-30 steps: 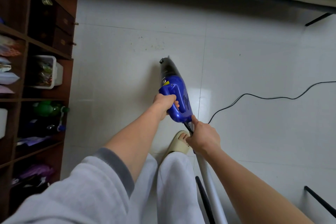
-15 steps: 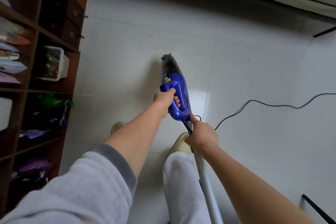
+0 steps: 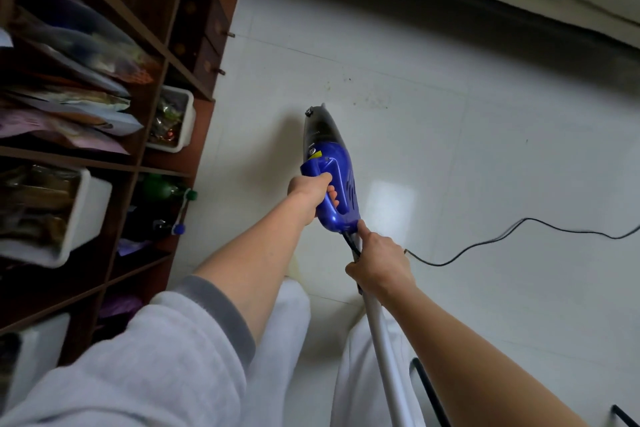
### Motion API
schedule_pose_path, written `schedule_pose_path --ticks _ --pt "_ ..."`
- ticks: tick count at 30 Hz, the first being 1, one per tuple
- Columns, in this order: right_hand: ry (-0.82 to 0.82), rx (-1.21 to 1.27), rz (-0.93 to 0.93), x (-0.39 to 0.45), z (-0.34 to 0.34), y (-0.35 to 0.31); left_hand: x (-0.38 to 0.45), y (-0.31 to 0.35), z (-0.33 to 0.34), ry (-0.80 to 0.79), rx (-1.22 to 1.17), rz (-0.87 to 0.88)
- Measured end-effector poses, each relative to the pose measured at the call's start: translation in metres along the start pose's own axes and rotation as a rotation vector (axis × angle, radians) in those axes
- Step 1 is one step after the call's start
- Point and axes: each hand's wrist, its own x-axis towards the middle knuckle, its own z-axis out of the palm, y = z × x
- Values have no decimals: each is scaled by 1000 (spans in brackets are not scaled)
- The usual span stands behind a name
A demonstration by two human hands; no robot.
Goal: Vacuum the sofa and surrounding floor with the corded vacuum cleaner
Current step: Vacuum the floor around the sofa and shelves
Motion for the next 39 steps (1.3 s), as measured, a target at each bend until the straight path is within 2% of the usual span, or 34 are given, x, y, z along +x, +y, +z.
schedule_pose_path --ticks 21,31,39 --pt "-43 -157 -141 10 20 -117 26 18 -129 90 -146 -35" --pt "-39 -293 -227 15 12 -143 29 18 -161 125 -261 -70" --pt "-56 -353 -251 9 12 -149 25 9 -156 368 -234 -59"
